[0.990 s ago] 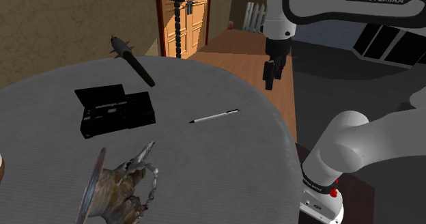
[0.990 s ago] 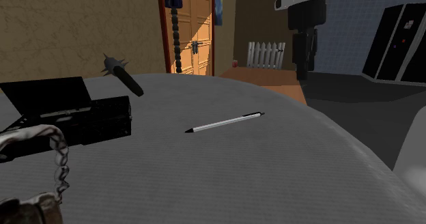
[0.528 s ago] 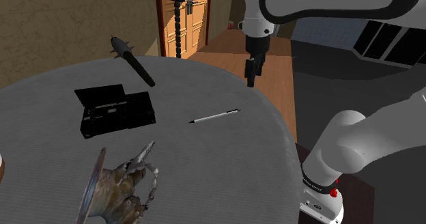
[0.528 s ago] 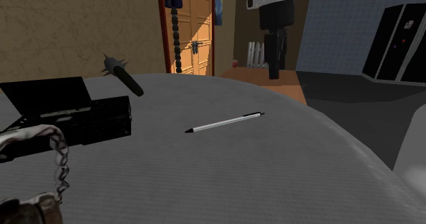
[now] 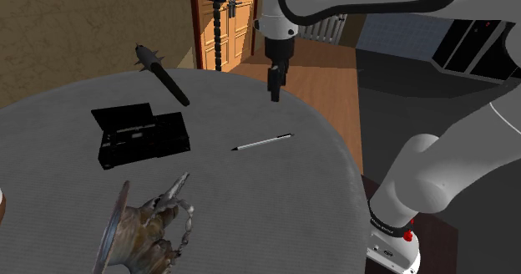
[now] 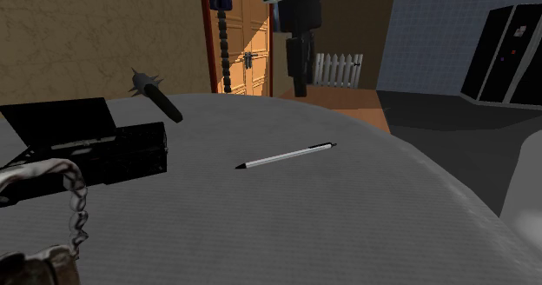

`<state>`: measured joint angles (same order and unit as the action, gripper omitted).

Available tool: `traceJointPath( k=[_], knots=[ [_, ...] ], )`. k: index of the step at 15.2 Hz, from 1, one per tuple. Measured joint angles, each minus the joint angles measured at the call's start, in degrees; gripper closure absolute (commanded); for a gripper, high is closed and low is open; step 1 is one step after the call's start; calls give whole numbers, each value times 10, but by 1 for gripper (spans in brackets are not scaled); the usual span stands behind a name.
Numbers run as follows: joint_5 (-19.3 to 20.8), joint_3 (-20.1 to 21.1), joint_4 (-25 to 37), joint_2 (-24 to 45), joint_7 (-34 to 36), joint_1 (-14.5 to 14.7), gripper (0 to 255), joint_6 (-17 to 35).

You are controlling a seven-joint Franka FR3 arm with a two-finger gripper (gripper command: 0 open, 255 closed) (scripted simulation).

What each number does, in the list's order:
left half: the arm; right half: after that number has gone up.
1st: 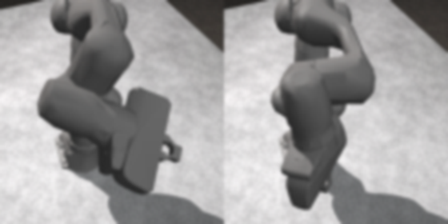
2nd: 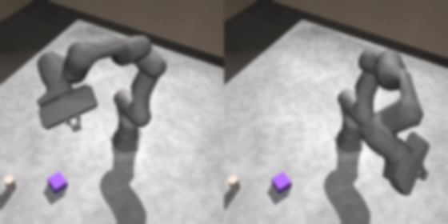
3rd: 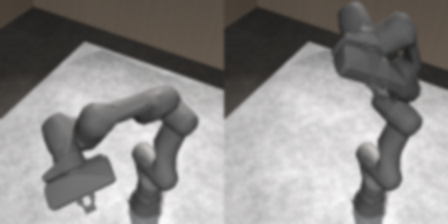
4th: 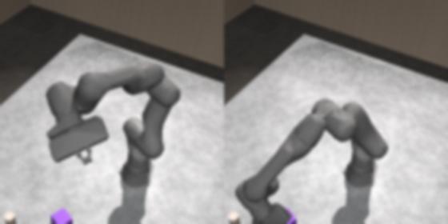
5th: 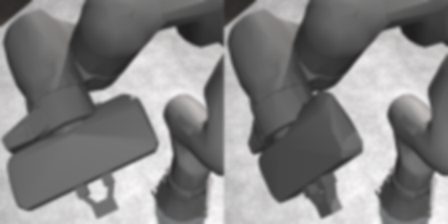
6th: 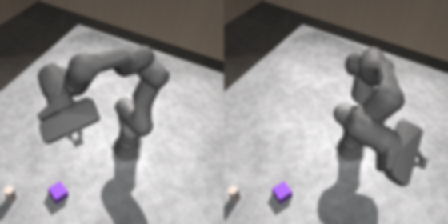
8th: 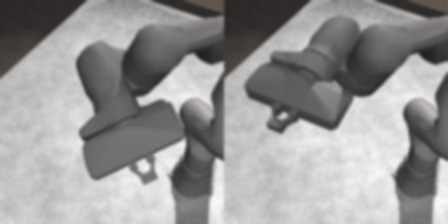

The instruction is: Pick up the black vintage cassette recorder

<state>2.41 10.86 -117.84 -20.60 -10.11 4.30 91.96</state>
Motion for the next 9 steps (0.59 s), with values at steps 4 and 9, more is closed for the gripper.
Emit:
traceJointPath(
  k=[4,9],
  knots=[
    [14,25,63,66,-12,16,0,18],
    [41,56,156,149,-28,38,0,25]
  ],
)
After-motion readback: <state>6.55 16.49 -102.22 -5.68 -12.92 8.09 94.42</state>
